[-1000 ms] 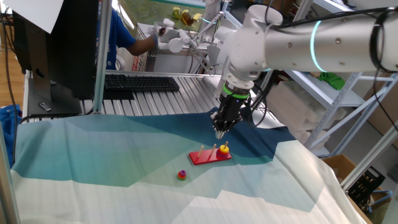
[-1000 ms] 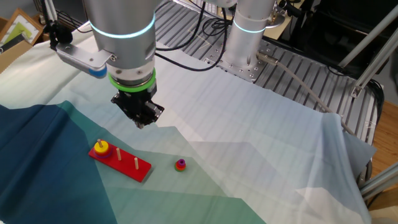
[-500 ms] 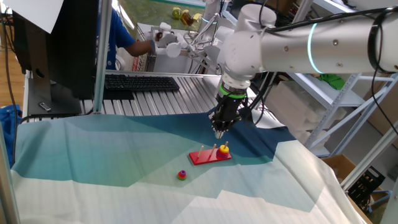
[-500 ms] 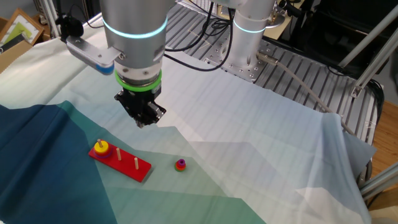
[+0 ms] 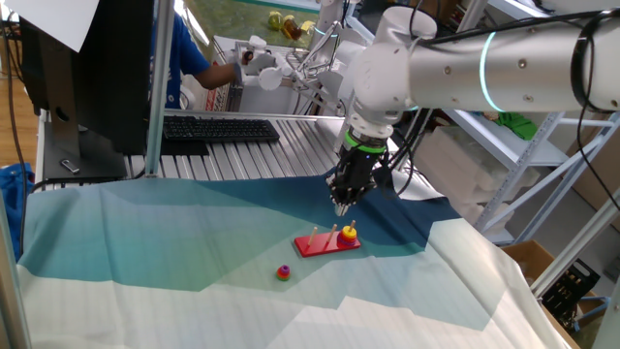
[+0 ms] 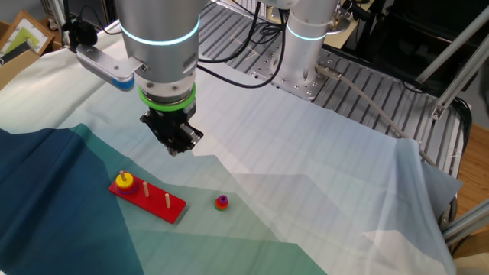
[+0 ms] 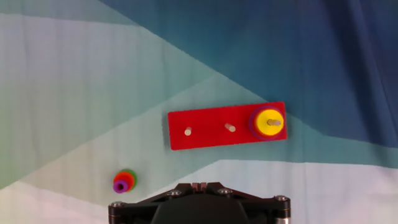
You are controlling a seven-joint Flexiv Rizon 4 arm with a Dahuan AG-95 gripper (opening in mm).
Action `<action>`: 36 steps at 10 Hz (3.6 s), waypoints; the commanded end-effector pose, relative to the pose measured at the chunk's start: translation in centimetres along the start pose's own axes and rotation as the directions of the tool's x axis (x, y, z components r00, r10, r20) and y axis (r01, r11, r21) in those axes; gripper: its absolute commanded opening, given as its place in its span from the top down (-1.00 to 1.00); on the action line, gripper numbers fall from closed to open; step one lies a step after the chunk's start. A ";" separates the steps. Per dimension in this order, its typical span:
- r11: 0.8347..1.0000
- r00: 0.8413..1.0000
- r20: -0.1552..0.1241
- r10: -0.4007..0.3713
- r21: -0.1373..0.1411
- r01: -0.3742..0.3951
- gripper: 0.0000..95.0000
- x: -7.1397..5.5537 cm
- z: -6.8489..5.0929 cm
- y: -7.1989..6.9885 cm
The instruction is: Take out one Hanoi block and throw it aside
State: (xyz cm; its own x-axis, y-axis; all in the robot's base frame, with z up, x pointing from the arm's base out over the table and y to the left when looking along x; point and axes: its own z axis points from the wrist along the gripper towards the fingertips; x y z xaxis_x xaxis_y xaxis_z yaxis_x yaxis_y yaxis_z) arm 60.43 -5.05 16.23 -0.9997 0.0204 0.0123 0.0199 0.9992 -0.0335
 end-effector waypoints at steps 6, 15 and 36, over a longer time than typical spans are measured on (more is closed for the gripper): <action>0.986 0.984 0.066 -0.168 0.032 0.166 1.00 -6.5 0.5 -4.4; 0.979 0.973 0.104 -0.205 0.018 0.204 1.00 -8.4 2.5 -7.3; 0.999 0.998 0.038 -0.049 -0.018 0.050 1.00 -8.4 3.8 -7.6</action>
State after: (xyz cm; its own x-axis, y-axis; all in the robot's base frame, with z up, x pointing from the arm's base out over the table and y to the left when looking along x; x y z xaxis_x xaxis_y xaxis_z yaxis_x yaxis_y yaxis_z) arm 68.30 -12.96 12.62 -0.9987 -0.0402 -0.0302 -0.0396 0.9990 -0.0197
